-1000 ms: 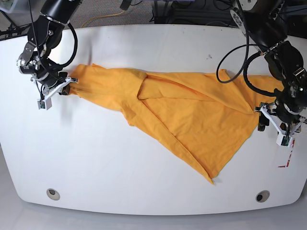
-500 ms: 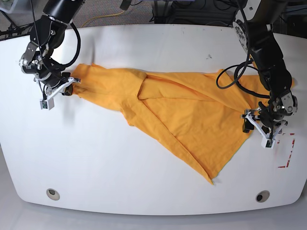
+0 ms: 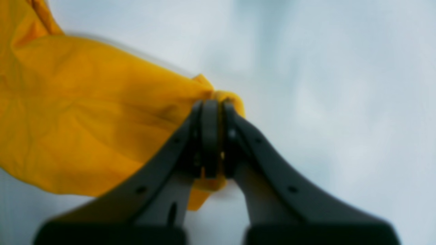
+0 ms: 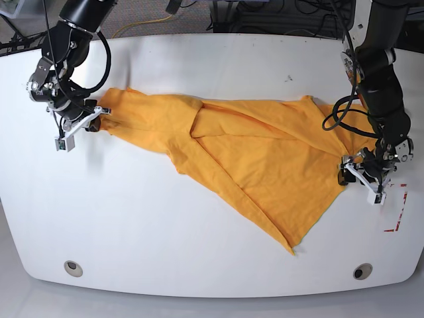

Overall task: Fold the T-shirt properly
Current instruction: 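Release and regrasp the shirt edge with the left gripper, then drag the shirt edge with the left gripper, then regrasp nearby, then lift the shirt with both grippers and shake it flat onto the table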

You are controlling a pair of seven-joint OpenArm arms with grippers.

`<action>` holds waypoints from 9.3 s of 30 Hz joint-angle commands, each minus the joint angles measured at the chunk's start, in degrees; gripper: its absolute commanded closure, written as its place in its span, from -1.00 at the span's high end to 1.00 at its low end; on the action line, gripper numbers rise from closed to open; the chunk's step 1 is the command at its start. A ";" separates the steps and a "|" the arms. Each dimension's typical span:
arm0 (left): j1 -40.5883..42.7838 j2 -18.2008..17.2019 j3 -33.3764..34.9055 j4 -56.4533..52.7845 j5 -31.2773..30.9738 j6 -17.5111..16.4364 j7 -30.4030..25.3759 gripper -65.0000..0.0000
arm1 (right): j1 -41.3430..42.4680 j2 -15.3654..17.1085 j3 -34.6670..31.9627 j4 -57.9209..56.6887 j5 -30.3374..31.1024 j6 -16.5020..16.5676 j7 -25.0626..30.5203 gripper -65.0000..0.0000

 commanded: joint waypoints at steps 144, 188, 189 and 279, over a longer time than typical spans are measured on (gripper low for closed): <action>12.87 2.58 -8.60 28.48 -13.70 -3.95 42.92 0.29 | 3.70 -2.74 -0.03 0.85 0.73 0.40 0.88 -1.00; 18.41 1.62 5.99 51.51 -23.90 -3.95 38.18 -1.00 | 5.38 -2.22 0.06 0.93 0.56 0.40 0.88 -1.00; 18.41 1.53 6.61 53.10 -23.90 -3.95 38.18 -1.00 | 5.99 -1.78 0.06 0.76 0.65 0.40 0.88 -1.00; 40.21 3.20 12.67 74.20 -17.83 -3.95 51.89 -1.00 | 3.79 17.83 6.30 -17.53 26.84 6.11 -9.15 -1.00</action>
